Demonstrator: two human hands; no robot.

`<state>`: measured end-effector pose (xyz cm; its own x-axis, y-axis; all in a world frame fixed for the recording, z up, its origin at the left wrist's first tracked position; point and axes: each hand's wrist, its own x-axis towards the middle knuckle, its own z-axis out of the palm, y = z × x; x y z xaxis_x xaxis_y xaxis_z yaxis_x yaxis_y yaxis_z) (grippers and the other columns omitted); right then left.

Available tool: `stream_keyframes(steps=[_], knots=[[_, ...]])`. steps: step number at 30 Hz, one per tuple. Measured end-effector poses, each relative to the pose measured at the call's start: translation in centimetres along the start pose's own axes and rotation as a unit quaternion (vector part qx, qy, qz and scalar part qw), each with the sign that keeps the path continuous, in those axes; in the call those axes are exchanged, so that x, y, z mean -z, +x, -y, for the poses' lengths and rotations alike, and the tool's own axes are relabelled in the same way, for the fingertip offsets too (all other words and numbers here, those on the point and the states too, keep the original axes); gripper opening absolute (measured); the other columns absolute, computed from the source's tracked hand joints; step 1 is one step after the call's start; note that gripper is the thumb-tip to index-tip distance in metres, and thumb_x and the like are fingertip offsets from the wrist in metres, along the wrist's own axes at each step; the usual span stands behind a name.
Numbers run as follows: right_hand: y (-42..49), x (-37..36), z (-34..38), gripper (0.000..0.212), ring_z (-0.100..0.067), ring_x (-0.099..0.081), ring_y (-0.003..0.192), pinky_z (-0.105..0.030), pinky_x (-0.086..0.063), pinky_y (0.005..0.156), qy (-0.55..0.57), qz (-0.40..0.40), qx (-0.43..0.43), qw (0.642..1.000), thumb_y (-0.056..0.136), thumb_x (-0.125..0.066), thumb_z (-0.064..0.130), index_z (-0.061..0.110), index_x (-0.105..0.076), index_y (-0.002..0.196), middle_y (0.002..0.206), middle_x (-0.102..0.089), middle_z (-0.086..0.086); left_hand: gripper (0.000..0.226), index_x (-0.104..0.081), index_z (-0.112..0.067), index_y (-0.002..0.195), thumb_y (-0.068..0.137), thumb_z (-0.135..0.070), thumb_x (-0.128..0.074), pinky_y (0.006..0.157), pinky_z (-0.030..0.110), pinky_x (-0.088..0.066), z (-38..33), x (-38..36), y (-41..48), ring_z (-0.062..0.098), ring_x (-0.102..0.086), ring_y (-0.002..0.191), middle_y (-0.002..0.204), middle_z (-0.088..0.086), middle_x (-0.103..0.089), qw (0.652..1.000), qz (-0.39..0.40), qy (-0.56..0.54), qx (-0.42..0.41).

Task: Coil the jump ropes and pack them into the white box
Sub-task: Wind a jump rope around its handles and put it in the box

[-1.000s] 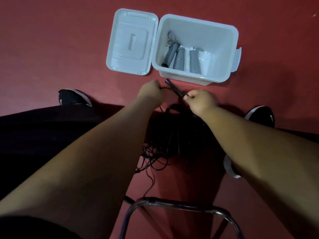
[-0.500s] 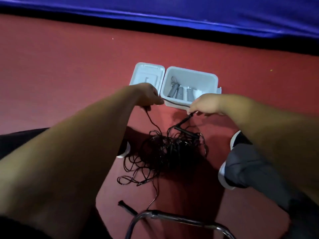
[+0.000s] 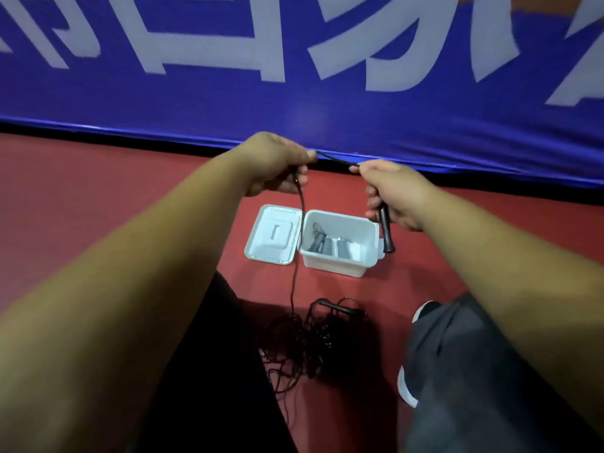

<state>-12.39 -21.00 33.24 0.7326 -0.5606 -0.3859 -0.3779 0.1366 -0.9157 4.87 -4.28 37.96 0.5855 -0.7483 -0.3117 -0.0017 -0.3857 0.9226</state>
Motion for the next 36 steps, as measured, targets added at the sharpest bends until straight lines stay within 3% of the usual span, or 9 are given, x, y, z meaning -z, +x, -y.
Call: stream_keyframes(steps=[3, 7, 10, 14, 20, 24, 28, 32, 36], knots=[[-1.4, -1.3, -0.7, 0.008, -0.010, -0.038, 0.047, -0.026, -0.038, 0.051, 0.022, 0.037, -0.018, 0.999, 0.106, -0.059, 0.014, 0.017, -0.059, 0.099, 0.072, -0.048, -0.003, 0.022, -0.070, -0.001, 0.114, 0.104, -0.020, -0.066, 0.065, 0.026, -0.061, -2.9, -0.3, -1.1, 0.010, -0.063, 0.059, 0.071, 0.002, -0.060, 0.991, -0.023, -0.130, -0.028], [-3.0, -3.9, -1.9, 0.011, -0.013, -0.042, 0.053, -0.030, -0.041, 0.055, 0.032, 0.139, -0.056, 0.988, 0.098, -0.057, 0.000, 0.007, -0.064, 0.103, 0.072, -0.054, -0.006, 0.018, -0.066, -0.002, 0.106, 0.107, -0.019, -0.061, 0.070, 0.027, -0.062, -3.6, -1.6, -1.0, 0.010, -0.063, 0.060, 0.070, 0.003, -0.056, 0.962, -0.031, -0.270, -0.007], [-2.8, -5.0, -2.2, 0.011, -0.014, -0.044, 0.055, -0.031, -0.044, 0.056, 0.017, 0.171, -0.060, 0.983, 0.097, -0.067, 0.004, 0.012, -0.074, 0.093, 0.071, -0.058, -0.003, 0.017, -0.062, 0.001, 0.110, 0.109, -0.015, -0.057, 0.072, 0.033, -0.063, -2.6, -2.1, -0.1, 0.015, -0.070, 0.065, 0.079, 0.007, -0.059, 0.936, -0.036, -0.351, -0.007], [-1.3, -4.7, -2.3, 0.011, -0.012, -0.047, 0.052, -0.029, -0.044, 0.052, -0.036, 0.096, -0.021, 0.994, 0.099, -0.075, 0.020, 0.010, -0.080, 0.095, 0.074, -0.065, -0.002, 0.023, -0.059, -0.004, 0.109, 0.110, -0.026, -0.055, 0.076, 0.038, -0.065, -0.2, -2.0, 1.0, 0.021, -0.076, 0.078, 0.088, 0.010, -0.069, 0.924, -0.061, -0.378, -0.011], [1.5, -3.0, -0.5, 0.016, -0.013, -0.043, 0.050, -0.026, -0.040, 0.046, 0.041, -0.038, 0.046, 0.997, 0.096, -0.075, 0.021, 0.006, -0.080, 0.098, 0.077, -0.075, -0.002, 0.044, -0.046, -0.005, 0.129, 0.112, -0.044, -0.033, 0.087, 0.048, -0.061, 3.3, -2.8, 2.9, 0.041, -0.076, 0.098, 0.120, 0.022, -0.073, 0.969, -0.059, -0.208, 0.122], [2.8, -2.2, 1.0, 0.024, -0.014, -0.041, 0.050, -0.027, -0.037, 0.046, 0.100, -0.077, 0.054, 0.991, 0.095, -0.075, 0.024, 0.004, -0.078, 0.108, 0.087, -0.080, -0.007, 0.034, -0.060, -0.010, 0.130, 0.100, -0.010, -0.043, 0.088, 0.038, -0.056, 3.7, -4.9, 3.0, 0.032, -0.074, 0.108, 0.123, 0.008, -0.076, 0.984, 0.100, -0.001, 0.149], [3.8, -0.8, 2.0, 0.025, -0.013, -0.040, 0.049, -0.026, -0.038, 0.045, 0.135, -0.119, 0.063, 0.982, 0.096, -0.075, 0.024, 0.003, -0.076, 0.109, 0.085, -0.080, -0.009, 0.031, -0.074, -0.033, 0.123, 0.099, -0.018, -0.061, 0.095, 0.031, -0.050, 5.0, -7.1, 3.3, 0.015, -0.062, 0.120, 0.133, -0.006, -0.069, 0.941, 0.238, 0.214, 0.107], [5.1, 0.7, 2.5, 0.012, -0.011, -0.039, 0.045, -0.026, -0.036, 0.043, 0.149, -0.163, 0.059, 0.973, 0.095, -0.074, 0.017, 0.006, -0.072, 0.100, 0.069, -0.073, -0.005, 0.017, -0.082, -0.032, 0.104, 0.099, -0.030, -0.066, 0.065, 0.019, -0.046, 5.5, -7.7, 3.5, 0.004, -0.062, 0.078, 0.096, -0.011, -0.072, 0.913, 0.259, 0.305, 0.075], [6.2, 1.5, 1.6, 0.008, -0.015, -0.041, 0.047, -0.028, -0.039, 0.045, 0.068, -0.178, 0.002, 0.982, 0.093, -0.071, 0.008, 0.007, -0.064, 0.089, 0.067, -0.056, -0.009, 0.027, -0.072, -0.005, 0.113, 0.110, -0.021, -0.050, 0.071, 0.028, -0.055, 5.1, -7.3, 3.7, 0.019, -0.077, 0.088, 0.097, 0.002, -0.081, 0.937, 0.244, 0.207, 0.136]])
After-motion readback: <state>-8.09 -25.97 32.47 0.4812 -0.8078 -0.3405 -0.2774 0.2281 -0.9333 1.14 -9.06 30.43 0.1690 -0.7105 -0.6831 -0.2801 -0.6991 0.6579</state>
